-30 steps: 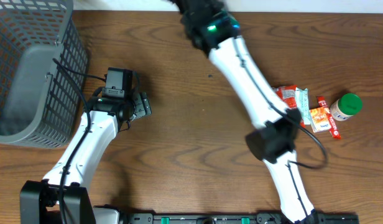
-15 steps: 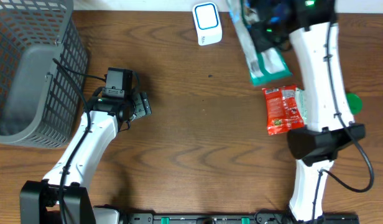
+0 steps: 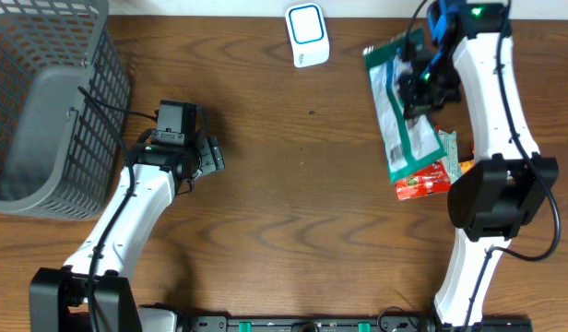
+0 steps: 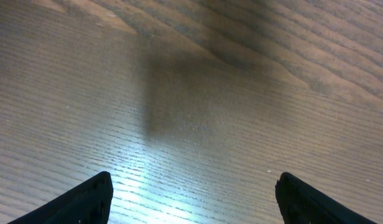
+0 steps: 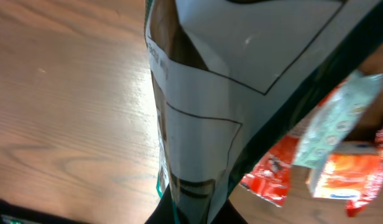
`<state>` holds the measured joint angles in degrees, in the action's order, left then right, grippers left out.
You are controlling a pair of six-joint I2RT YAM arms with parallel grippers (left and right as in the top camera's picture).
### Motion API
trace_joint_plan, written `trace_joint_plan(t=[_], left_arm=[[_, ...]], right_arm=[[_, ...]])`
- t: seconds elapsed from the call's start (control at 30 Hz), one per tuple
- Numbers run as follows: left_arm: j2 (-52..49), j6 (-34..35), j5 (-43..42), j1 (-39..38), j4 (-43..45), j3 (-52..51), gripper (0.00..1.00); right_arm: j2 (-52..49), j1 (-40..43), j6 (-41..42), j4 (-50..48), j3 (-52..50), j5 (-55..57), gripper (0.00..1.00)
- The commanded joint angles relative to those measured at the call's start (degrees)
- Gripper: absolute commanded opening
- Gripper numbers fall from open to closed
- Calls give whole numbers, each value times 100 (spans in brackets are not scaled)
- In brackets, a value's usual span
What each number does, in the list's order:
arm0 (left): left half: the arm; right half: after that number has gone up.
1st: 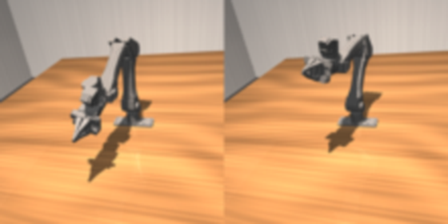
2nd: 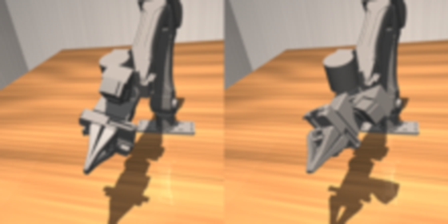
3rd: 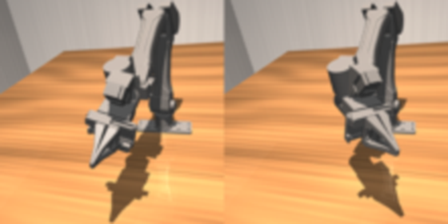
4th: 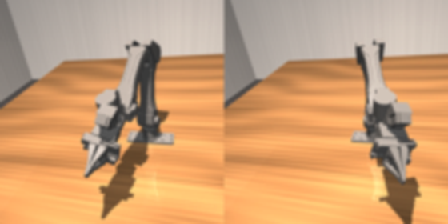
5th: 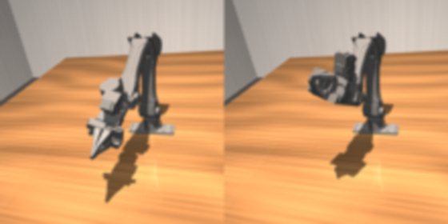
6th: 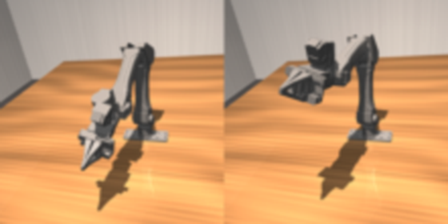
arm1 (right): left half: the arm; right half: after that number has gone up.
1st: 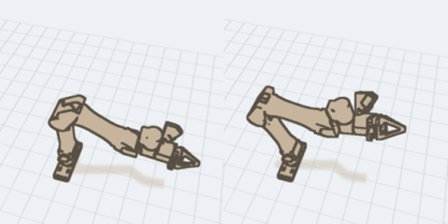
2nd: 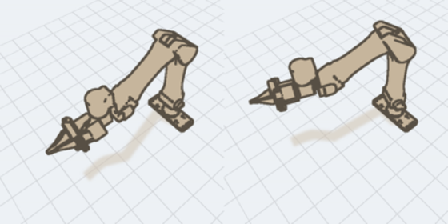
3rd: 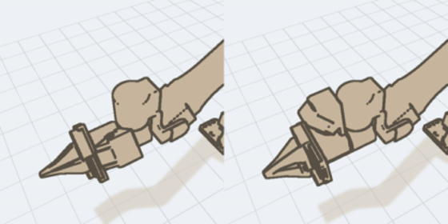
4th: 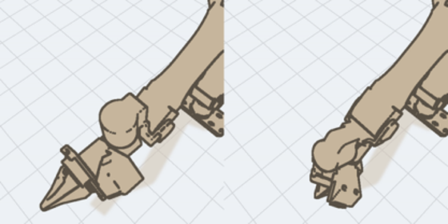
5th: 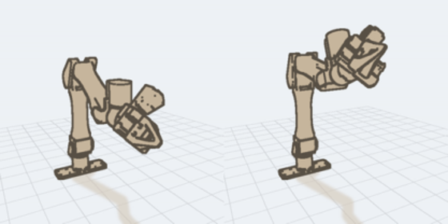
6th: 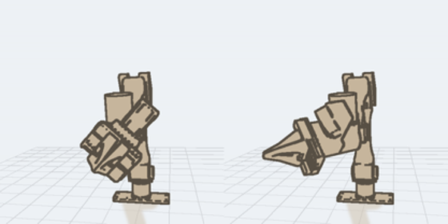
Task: Scan the item barcode
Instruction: 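Lower the gloves pack onto the table beside the red snack bag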
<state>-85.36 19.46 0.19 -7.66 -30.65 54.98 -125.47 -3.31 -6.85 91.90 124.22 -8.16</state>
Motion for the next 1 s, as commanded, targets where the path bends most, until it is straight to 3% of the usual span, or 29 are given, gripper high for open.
trace_joint_plan(t=[0.0,0.4,0.43,0.5,0.53,0.83,0.87,0.9,0.97], left_arm=[[2,-33,50,9,-11,9,84],[2,-33,50,9,-11,9,84],[2,-33,50,9,-13,9,84],[2,-33,50,9,-11,9,84],[2,-33,50,9,-11,9,84],[2,-33,50,9,-11,9,84],[2,-33,50,9,-11,9,84],[2,-33,50,9,-11,9,84],[2,-33,50,9,-11,9,84]], right_arm=[[-33,28,63,-243,-557,-116,1],[-33,33,470,-1054,-1878,275,7],[-33,33,470,-1141,-1998,275,11],[-33,37,470,-1134,-2024,275,37],[-33,37,470,-1130,-2024,275,45],[157,92,466,-1115,-1917,273,80],[181,107,466,-1121,-1910,273,93],[205,125,466,-1121,-1908,275,99],[210,142,468,-1117,-1908,273,99]])
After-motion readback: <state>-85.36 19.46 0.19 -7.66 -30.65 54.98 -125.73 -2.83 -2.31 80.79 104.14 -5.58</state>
